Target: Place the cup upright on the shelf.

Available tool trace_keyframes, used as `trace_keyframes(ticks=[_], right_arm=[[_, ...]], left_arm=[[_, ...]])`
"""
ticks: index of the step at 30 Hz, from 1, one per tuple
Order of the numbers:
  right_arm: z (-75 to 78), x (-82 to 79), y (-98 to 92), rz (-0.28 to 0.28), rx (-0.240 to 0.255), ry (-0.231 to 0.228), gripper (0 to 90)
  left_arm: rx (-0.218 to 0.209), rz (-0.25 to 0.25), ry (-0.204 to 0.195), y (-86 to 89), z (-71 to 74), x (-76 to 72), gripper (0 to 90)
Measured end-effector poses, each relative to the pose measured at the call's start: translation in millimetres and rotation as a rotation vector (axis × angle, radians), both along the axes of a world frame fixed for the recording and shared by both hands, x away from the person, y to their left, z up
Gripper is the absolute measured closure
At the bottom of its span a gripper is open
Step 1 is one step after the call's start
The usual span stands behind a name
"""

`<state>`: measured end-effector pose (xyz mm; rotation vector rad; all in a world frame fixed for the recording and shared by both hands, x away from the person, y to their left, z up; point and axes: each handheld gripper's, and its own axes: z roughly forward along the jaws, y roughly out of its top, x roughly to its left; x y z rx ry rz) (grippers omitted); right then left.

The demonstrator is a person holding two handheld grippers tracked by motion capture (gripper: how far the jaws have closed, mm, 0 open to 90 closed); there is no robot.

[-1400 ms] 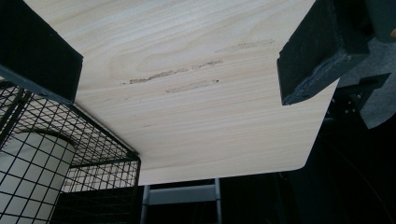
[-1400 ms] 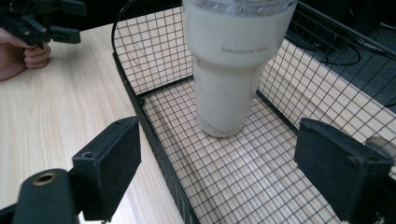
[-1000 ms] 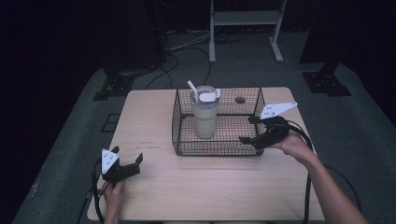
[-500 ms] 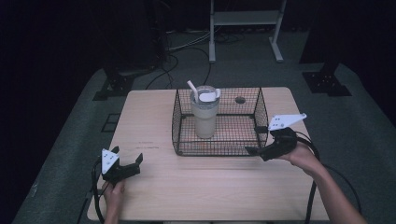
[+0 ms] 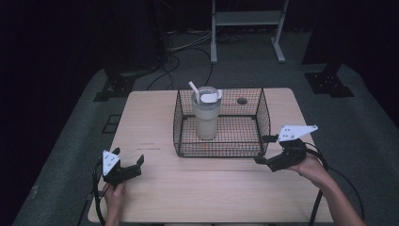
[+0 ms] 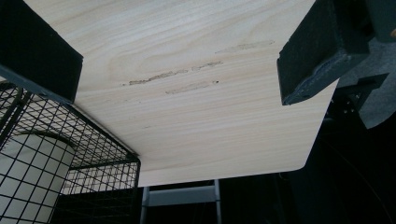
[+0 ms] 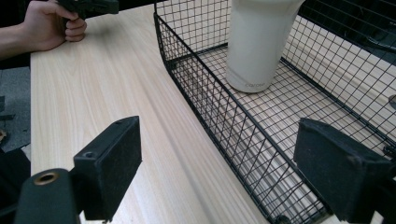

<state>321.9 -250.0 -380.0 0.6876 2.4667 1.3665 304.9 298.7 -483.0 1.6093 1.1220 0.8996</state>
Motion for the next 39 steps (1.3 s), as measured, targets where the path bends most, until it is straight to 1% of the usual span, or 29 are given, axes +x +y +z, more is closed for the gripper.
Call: trace_keyframes(ticks=[11, 16, 17, 24, 26, 28, 36, 39], right_arm=[[-12.2, -14.4, -7.2, -0.003, 0.013, 0.003, 14.5], [-20.5, -21.0, -10.8, -0.010, 0.025, 0.011, 14.5], [-24.4, -23.2, -12.9, -0.015, 0.028, 0.015, 14.4], [-35.1, -29.1, -19.6, -0.028, 0.036, 0.022, 14.5], [-37.8, -30.7, -21.6, -0.032, 0.031, 0.023, 14.5], [-40.1, -32.1, -23.7, -0.037, 0.038, 0.029, 14.5], [-51.1, -37.8, -29.1, -0.053, 0.034, 0.043, 14.5], [-55.4, -38.8, -29.5, -0.057, 0.026, 0.052, 14.4]], left_arm=[[0.001, 0.001, 0.002, -0.1, 0.2, -0.4, 0.0], [-0.001, 0.001, 0.001, -0.3, 0.2, -0.4, 0.0], [-0.002, 0.001, 0.002, -0.4, 0.1, -0.5, 0.0], [-0.002, 0.000, 0.000, -0.7, 0.1, -0.5, 0.0], [0.000, -0.002, -0.002, -1.0, 0.0, -0.5, 0.0], [0.001, 0.000, -0.001, -1.3, 0.1, -0.5, 0.0], [0.001, 0.000, -0.001, -1.1, 0.1, -0.5, 0.0], [0.000, 0.001, 0.000, -1.4, 0.1, -0.8, 0.0]])
